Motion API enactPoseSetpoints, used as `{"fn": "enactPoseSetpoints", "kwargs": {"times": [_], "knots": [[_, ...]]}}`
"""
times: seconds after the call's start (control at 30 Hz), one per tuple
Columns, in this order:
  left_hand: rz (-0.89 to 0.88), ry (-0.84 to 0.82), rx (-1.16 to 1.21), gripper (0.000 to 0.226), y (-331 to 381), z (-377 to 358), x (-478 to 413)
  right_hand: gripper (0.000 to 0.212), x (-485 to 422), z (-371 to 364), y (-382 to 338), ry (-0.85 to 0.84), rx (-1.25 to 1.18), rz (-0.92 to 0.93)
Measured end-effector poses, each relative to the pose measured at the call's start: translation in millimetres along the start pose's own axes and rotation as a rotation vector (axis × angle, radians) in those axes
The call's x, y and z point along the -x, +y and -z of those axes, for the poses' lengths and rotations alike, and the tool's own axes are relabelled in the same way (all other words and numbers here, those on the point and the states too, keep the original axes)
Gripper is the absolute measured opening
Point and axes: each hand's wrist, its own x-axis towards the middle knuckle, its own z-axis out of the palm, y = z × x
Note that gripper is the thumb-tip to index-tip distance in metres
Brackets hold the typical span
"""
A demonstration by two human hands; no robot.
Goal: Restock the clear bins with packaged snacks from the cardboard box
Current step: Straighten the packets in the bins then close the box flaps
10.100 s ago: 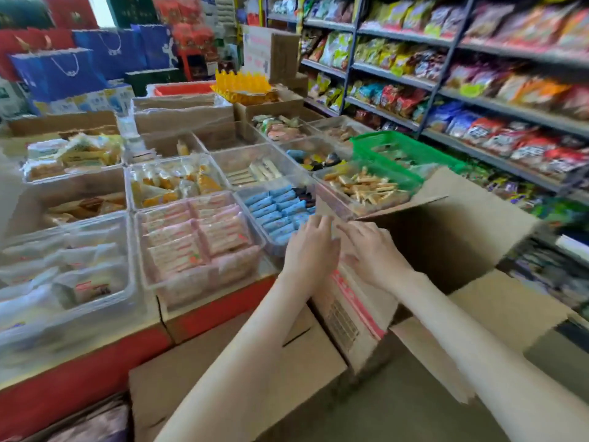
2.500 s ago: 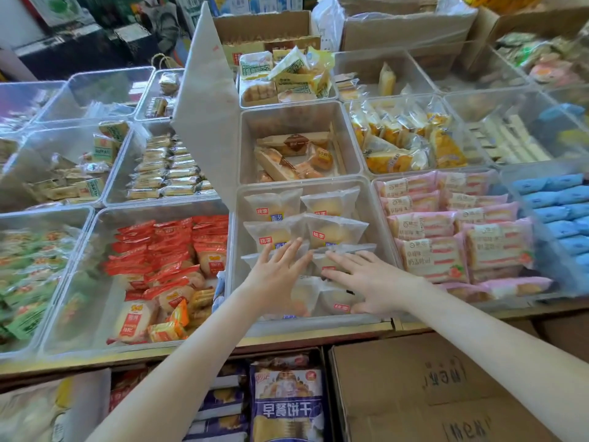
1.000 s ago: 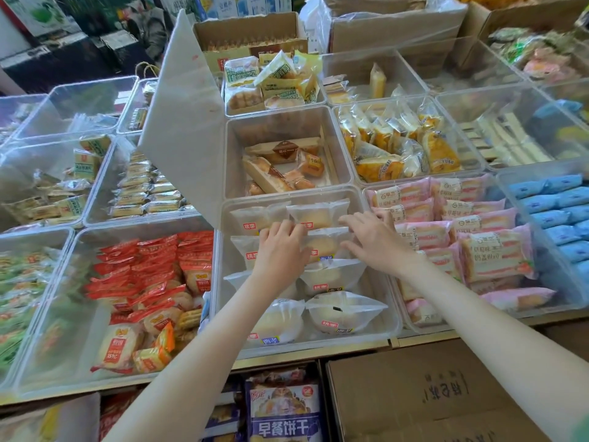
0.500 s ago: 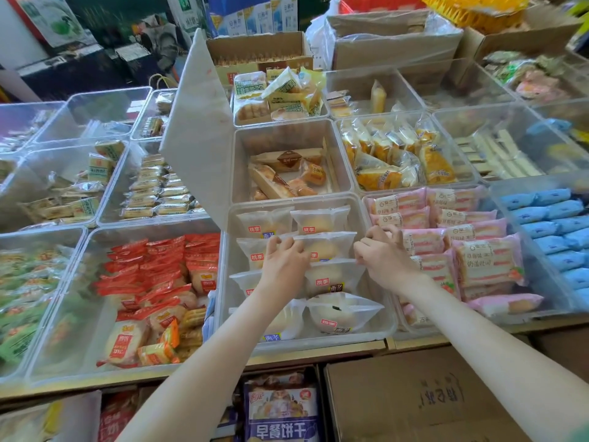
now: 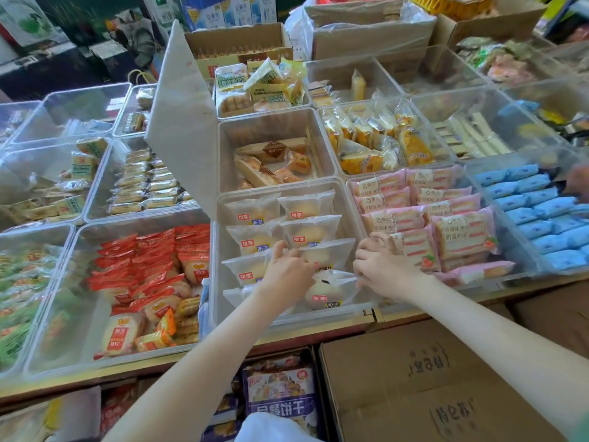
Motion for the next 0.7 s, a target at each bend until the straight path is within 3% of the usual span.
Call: {"fn": "enactPoseSetpoints", "kwargs": {"times": [0.17, 0.27, 0.37, 0.43, 0.53, 0.63, 0.7], "knots": [[0.046, 0.007, -0.014, 0.028, -2.3, -11.1, 3.9, 0.037, -12.7, 7.0, -8.9, 0.087, 0.077, -0.070], [0.086, 0.013, -0.007, 0.025, -4.3, -13.8, 5.1, 0.028, -27.0, 9.4, -7.0, 0.020, 0.094, -0.112], [0.088, 0.136, -0.014, 0.012, 0.5, -7.6, 6.2, 0.021, -29.8, 14.5, -5.8, -0.065, 0.131, -0.100], [0.123, 0.080, -0.001, 0.020, 3.6, -12.1, 5.9, 0.010, -22.2, 16.6, -7.5, -0.122, 0.130, -0.074], [0.156, 0.054, 0.018, 0.024, 5.0, -11.4, 2.8, 0.027, -14.1, 18.9, -12.0, -0.187, 0.108, -0.138], [0.153, 0.061, 0.091, 0.025, 1.8, -8.9, 4.4, 0.025, -13.6, 23.2, -19.4, -0.211, 0.149, -0.169], [0.159, 0.071, 0.180, 0.038, -6.7, -5.1, 11.7, 0.027, -13.3, 24.4, -23.0, -0.214, 0.132, -0.187]]}}
